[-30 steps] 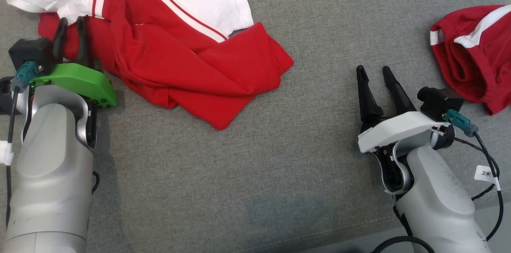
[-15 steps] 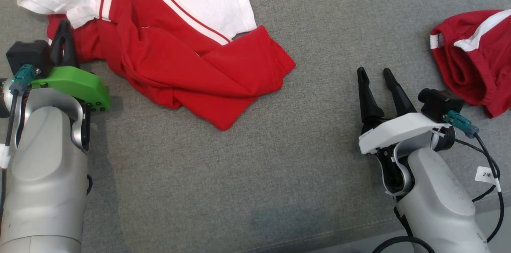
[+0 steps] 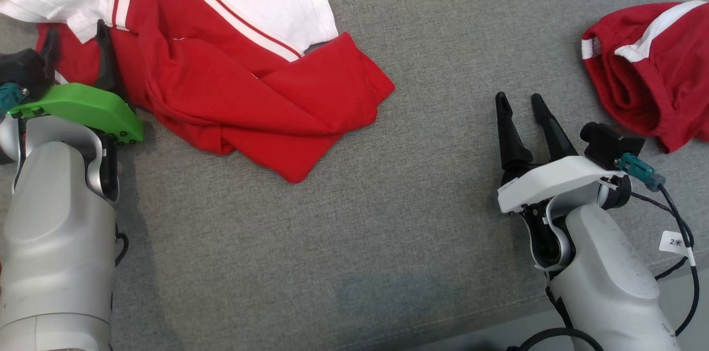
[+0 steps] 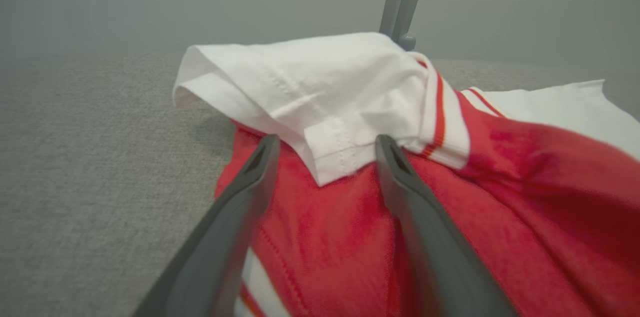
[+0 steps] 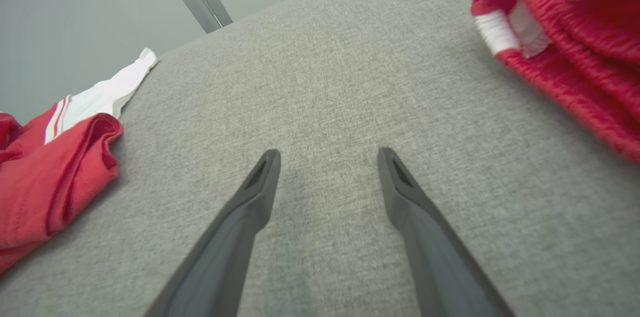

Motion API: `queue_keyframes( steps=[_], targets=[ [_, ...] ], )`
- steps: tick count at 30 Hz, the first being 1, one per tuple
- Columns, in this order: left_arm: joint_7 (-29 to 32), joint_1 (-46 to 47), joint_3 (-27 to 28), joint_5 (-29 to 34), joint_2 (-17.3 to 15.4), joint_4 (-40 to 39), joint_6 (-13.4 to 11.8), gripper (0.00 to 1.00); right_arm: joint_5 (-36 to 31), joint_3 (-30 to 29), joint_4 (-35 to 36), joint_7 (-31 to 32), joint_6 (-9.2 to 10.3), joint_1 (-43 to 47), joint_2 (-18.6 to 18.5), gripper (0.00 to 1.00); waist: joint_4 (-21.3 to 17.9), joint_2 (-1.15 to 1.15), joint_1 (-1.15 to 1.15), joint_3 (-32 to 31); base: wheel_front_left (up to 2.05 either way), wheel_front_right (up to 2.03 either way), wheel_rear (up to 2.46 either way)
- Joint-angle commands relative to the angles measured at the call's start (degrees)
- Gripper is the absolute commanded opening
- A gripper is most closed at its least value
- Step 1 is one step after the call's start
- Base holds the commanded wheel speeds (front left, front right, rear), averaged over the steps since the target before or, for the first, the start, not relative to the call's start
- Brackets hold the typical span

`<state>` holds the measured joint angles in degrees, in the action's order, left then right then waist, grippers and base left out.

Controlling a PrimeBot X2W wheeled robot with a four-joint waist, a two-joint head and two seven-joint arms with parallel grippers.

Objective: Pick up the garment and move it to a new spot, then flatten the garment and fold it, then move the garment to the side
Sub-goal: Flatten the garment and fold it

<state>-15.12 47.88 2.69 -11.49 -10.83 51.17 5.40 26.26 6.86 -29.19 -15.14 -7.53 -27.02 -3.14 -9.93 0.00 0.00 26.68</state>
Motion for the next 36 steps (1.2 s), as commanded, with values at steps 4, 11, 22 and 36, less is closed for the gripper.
queue_keyframes(
  steps=[4, 11, 22, 36],
  targets=[
    [0.0, 1.3, 0.3, -1.0, 0.1, 2.0, 0.7, 1.00, 0.1, 0.1, 0.1, 0.0, 0.09, 0.3, -0.1, 1.00, -0.2, 0.00, 0.00, 0.1, 0.00, 0.00, 0.00],
    [0.0, 2.3, -0.3, -1.6, 0.3, 3.7, 1.6, 0.23, 0.1, 0.2, 0.3, 0.0, 0.09, 0.1, 0.0, 1.00, -0.1, 0.00, 0.00, 0.4, 0.00, 0.00, 0.00],
    [0.0, 1.8, -1.1, -1.5, 0.1, 1.8, 2.0, 0.00, -0.4, -0.1, 0.3, 0.0, 0.09, -0.1, 0.0, 1.00, 0.3, 0.00, 0.00, 0.1, 0.00, 0.00, 0.00],
    [0.0, -7.7, 1.6, -0.6, 4.1, -19.1, 2.1, 0.00, -0.3, -0.9, -1.1, 0.0, 0.09, 3.7, 0.0, 1.00, 6.1, 0.00, 0.00, -10.0, 0.00, 0.00, 0.00]
  ],
)
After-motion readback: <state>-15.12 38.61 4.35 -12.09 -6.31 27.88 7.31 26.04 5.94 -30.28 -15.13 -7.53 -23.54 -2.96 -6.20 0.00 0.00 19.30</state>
